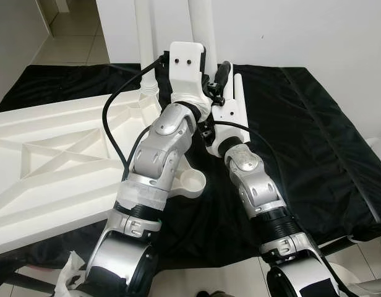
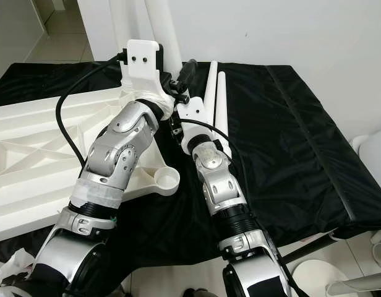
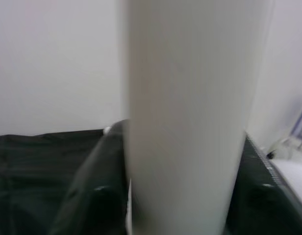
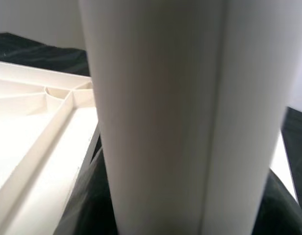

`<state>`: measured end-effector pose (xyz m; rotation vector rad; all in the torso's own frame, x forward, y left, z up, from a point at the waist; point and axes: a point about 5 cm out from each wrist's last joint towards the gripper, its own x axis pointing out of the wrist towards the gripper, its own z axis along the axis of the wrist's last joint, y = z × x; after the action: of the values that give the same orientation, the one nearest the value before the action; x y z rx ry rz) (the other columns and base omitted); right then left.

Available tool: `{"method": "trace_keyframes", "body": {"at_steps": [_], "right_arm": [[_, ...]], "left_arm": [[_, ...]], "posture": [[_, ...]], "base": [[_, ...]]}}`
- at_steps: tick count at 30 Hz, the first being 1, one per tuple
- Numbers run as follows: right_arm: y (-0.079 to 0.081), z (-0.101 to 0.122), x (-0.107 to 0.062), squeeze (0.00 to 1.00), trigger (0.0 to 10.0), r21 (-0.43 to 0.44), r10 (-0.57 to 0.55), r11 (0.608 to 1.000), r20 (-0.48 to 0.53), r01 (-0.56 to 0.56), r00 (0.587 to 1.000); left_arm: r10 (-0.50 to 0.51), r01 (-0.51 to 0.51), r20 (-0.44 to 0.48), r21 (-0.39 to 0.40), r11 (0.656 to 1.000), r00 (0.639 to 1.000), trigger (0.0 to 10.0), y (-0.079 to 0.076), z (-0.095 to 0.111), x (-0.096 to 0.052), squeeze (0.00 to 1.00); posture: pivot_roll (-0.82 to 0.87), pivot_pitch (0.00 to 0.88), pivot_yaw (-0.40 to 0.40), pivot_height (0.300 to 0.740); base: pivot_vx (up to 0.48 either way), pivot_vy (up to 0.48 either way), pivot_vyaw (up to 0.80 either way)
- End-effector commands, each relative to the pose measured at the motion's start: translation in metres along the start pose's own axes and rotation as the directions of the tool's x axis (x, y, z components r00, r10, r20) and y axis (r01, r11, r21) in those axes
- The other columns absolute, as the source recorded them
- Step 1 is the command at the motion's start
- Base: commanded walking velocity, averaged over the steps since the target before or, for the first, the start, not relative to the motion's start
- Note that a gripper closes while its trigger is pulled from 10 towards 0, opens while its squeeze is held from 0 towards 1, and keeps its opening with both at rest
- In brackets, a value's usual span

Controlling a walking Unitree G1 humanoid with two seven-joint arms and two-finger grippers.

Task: Building children table

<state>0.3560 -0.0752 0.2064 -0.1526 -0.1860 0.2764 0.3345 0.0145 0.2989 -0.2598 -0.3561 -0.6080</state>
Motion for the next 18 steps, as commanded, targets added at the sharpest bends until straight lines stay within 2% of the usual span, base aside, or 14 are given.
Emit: {"method": "trace_keyframes", "body": {"at_steps": [1, 11, 12, 13, 18], "right_arm": [[-0.007, 0.000, 0.002, 0.00, 10.0, 0.029, -0.039, 0.999, -0.018, 0.040, 0.999], [-0.008, -0.002, 0.002, 0.00, 10.0, 0.065, -0.060, 0.996, -0.034, 0.062, 0.998], [-0.009, -0.003, 0.002, 0.00, 10.0, 0.069, -0.063, 0.996, -0.035, 0.065, 0.997], [-0.010, -0.003, 0.002, 0.00, 10.0, 0.072, -0.077, 0.994, -0.038, 0.080, 0.996], [-0.021, -0.003, 0.001, 0.00, 10.0, 0.092, -0.147, 0.985, -0.027, 0.149, 0.989]], "left_arm": [[-0.067, 0.068, 0.037, -0.028, 0.997, 0.997, 10.0, -0.009, 0.006, -0.001, 1.00], [-0.093, 0.096, 0.059, -0.051, 0.994, 0.994, 10.0, -0.012, 0.011, -0.003, 1.00], [-0.101, 0.105, 0.067, -0.056, 0.993, 0.993, 10.0, -0.012, 0.012, -0.003, 0.67], [-0.109, 0.115, 0.079, -0.067, 0.991, 0.991, 10.0, -0.012, 0.014, -0.004, 0.00], [-0.097, 0.106, 0.097, -0.097, 0.990, 0.991, 10.0, -0.006, 0.017, -0.007, 0.00]], "posture": [[0.04, 0.073, -0.044, 0.740], [0.04, 0.073, -0.039, 0.740], [0.04, 0.073, -0.039, 0.740], [0.04, 0.072, -0.038, 0.740], [0.04, 0.068, -0.036, 0.740]], "base": [[0.000, 0.000, 0.00], [0.000, 0.000, 0.00], [0.000, 0.000, 0.00], [0.000, 0.000, 0.00], [0.000, 0.000, 0.00]]}}
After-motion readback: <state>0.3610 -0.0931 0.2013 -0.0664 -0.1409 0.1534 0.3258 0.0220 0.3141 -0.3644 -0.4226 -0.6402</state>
